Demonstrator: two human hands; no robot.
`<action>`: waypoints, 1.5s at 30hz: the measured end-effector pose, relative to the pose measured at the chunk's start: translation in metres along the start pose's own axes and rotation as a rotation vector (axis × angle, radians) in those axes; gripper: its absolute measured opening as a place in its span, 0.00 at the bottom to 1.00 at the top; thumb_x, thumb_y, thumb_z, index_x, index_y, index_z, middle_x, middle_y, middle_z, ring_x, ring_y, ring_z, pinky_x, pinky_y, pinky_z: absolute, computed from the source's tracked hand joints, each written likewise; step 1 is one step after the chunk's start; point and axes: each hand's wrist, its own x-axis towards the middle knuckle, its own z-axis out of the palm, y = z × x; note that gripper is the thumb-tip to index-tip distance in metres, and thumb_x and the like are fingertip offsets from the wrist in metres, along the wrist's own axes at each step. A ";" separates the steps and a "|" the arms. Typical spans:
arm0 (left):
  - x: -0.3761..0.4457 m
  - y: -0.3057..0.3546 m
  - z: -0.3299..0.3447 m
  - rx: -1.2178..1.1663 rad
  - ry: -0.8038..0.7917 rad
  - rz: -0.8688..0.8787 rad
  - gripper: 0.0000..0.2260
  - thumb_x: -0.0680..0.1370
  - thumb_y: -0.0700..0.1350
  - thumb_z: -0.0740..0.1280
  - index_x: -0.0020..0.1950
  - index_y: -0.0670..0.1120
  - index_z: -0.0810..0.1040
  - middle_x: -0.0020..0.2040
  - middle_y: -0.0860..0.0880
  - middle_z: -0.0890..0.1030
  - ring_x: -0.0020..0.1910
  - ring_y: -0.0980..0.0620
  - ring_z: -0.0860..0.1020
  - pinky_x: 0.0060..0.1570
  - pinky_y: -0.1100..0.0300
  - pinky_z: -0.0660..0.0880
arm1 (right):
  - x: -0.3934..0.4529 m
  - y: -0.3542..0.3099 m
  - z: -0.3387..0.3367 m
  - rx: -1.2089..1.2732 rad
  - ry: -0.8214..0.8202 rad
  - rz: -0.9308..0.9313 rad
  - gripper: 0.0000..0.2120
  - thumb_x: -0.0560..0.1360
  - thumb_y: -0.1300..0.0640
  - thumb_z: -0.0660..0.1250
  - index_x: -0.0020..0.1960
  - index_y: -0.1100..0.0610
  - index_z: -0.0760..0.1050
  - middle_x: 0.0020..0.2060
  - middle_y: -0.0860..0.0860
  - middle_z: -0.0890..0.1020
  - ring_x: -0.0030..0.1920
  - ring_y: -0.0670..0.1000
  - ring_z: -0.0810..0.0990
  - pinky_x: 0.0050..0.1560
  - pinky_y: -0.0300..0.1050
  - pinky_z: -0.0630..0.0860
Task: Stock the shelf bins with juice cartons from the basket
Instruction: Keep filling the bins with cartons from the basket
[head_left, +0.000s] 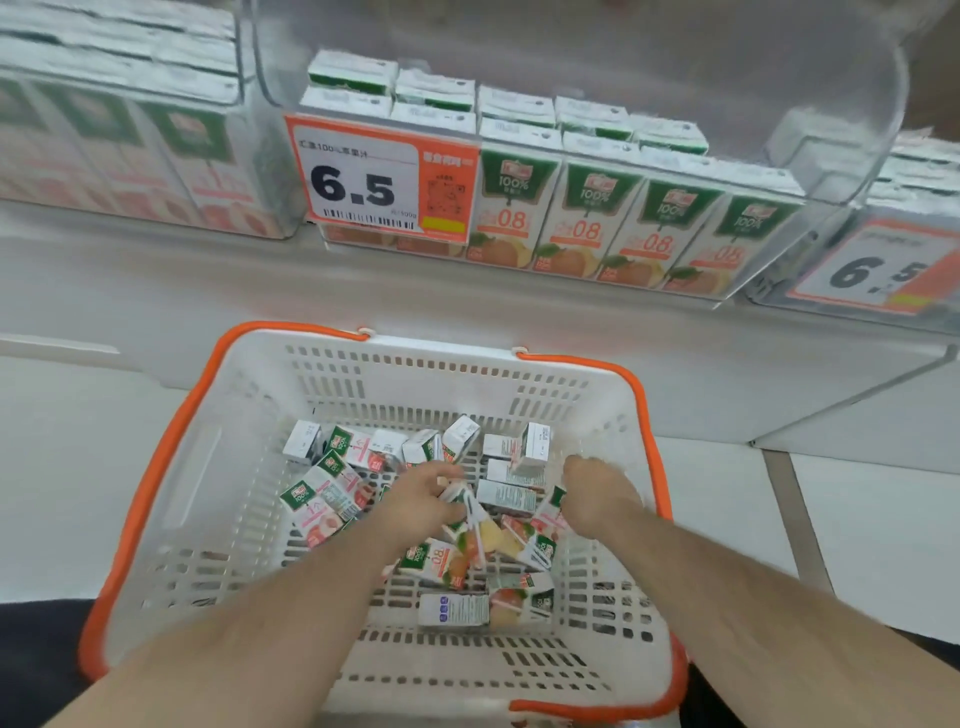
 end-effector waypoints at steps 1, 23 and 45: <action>-0.007 0.010 -0.007 -0.107 0.023 -0.017 0.19 0.76 0.38 0.70 0.64 0.52 0.74 0.59 0.48 0.76 0.44 0.53 0.76 0.35 0.66 0.74 | -0.005 0.003 -0.010 0.086 -0.008 0.003 0.12 0.75 0.62 0.64 0.58 0.57 0.72 0.54 0.54 0.79 0.52 0.55 0.78 0.47 0.45 0.76; -0.152 0.172 -0.108 0.198 0.134 0.403 0.13 0.76 0.38 0.62 0.47 0.53 0.83 0.51 0.55 0.80 0.48 0.54 0.75 0.46 0.60 0.70 | -0.165 -0.077 -0.160 0.819 0.524 -0.528 0.37 0.68 0.61 0.77 0.59 0.30 0.60 0.45 0.44 0.79 0.46 0.47 0.80 0.51 0.50 0.79; -0.194 0.177 -0.230 0.324 0.247 0.828 0.12 0.76 0.47 0.71 0.58 0.58 0.79 0.55 0.60 0.80 0.55 0.65 0.76 0.54 0.66 0.74 | -0.166 -0.193 -0.255 0.747 0.647 -0.802 0.30 0.65 0.56 0.79 0.60 0.37 0.69 0.49 0.41 0.81 0.51 0.45 0.81 0.55 0.45 0.77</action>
